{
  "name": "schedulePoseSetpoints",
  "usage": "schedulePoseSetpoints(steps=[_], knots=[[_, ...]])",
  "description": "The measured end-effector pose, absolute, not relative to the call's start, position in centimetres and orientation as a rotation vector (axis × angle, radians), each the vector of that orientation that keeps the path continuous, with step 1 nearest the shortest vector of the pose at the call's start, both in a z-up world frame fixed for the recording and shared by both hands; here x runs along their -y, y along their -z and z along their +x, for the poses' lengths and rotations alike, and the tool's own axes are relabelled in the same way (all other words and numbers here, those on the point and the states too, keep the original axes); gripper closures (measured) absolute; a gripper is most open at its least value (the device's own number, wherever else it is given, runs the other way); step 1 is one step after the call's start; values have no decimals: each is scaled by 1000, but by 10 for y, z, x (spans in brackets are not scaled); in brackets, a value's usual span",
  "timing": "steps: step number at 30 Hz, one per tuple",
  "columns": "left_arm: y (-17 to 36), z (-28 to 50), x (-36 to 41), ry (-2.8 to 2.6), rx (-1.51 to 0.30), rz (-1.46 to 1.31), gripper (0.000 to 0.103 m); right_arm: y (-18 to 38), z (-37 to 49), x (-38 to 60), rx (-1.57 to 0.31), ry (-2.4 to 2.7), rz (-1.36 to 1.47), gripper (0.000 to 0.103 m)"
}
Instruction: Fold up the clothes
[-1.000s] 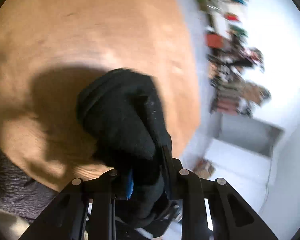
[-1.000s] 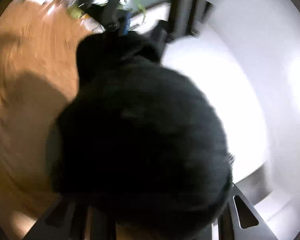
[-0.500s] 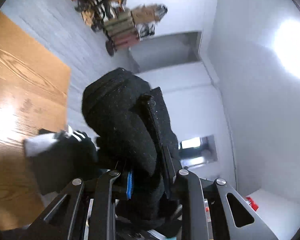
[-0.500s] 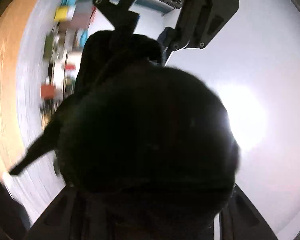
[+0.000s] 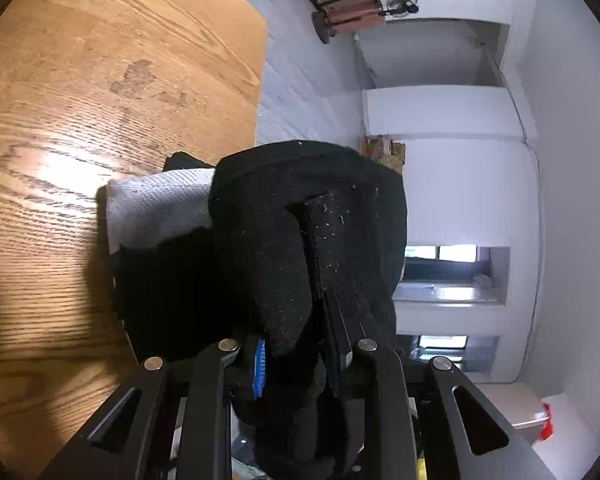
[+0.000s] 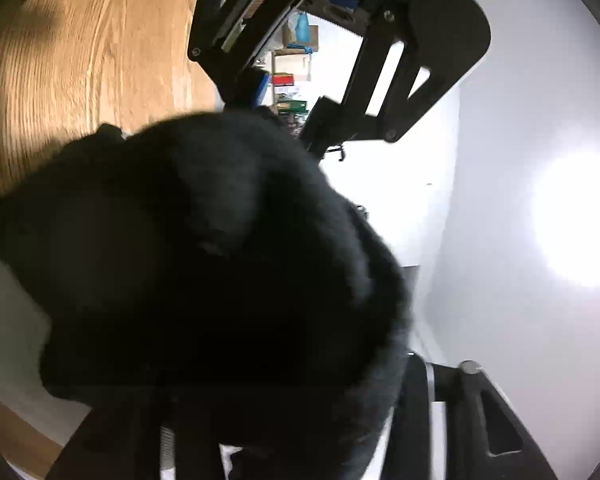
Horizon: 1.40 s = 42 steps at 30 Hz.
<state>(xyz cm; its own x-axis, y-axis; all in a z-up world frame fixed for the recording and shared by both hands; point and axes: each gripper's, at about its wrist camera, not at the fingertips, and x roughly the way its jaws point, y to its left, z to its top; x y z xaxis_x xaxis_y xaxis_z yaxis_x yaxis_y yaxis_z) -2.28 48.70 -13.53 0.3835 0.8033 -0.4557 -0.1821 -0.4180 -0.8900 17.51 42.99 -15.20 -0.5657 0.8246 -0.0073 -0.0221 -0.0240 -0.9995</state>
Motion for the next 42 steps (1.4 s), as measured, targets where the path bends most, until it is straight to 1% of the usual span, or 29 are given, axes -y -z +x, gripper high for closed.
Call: schedulePoseSetpoints(steps=[1,2,3,4,5,6,7,8,9,10,12,14,16,17,18,19,20,21,24,25,27,29,33,36,39,42], knots=[[133,-23,-491,-1233,561,-1637,79,150,177,-427,1598,-1672,-869,30],[130,-23,-496,-1248,550,-1630,79,146,182,-422,1591,-1696,-879,24],[126,-23,-500,-1264,538,-1624,79,140,190,-414,1585,-1735,-866,11],[123,-23,-504,-1279,527,-1617,77,133,201,-405,1567,-1796,-855,5],[122,-28,-501,-1302,519,-1621,74,125,214,-396,1533,-1868,-862,4],[122,-34,-499,-1325,512,-1625,66,118,226,-389,1477,-1948,-882,4],[120,-36,-501,-1366,486,-1637,53,108,240,-384,1392,-2052,-913,4],[117,-37,-498,-1422,454,-1639,47,99,251,-381,1301,-2147,-941,4],[113,-38,-496,-1478,422,-1639,40,89,261,-385,1177,-2239,-955,4],[110,-39,-493,-1515,404,-1618,36,75,272,-394,995,-2348,-952,4],[101,-41,-483,-1592,377,-1557,33,51,295,-422,654,-2499,-899,4],[89,-39,-470,-1671,375,-1462,32,29,323,-474,203,-2593,-776,6],[72,-30,-455,-1735,382,-1322,27,16,336,-522,-259,-2623,-609,7],[63,-22,-447,-1756,378,-1247,26,13,342,-544,-488,-2631,-525,7],[56,-11,-445,-1784,334,-1186,26,12,348,-565,-665,-2630,-462,9],[49,0,-444,-1810,290,-1124,25,15,353,-587,-787,-2624,-421,9],[42,10,-442,-1834,246,-1061,25,15,356,-610,-857,-2610,-398,9],[37,23,-443,-1856,184,-999,25,12,356,-620,-867,-2590,-389,9],[29,58,-446,-1927,-25,-825,25,2,348,-608,-787,-2580,-366,9],[26,70,-445,-1949,-101,-789,25,0,336,-592,-759,-2608,-346,5],[26,93,-450,-1976,-315,-777,25,-1,329,-586,-675,-2572,-400,0],[31,107,-454,-1981,-426,-771,25,3,325,-572,-577,-2487,-494,0],[22,132,-441,-1985,-456,-720,24,11,323,-537,-407,-2368,-652,0],[17,143,-431,-2004,-433,-685,24,14,329,-516,-343,-2365,-667,0],[14,157,-422,-2022,-409,-668,24,14,342,-498,-314,-2368,-686,0],[9,171,-409,-2016,-428,-671,24,15,346,-494,-344,-2348,-683,0]])
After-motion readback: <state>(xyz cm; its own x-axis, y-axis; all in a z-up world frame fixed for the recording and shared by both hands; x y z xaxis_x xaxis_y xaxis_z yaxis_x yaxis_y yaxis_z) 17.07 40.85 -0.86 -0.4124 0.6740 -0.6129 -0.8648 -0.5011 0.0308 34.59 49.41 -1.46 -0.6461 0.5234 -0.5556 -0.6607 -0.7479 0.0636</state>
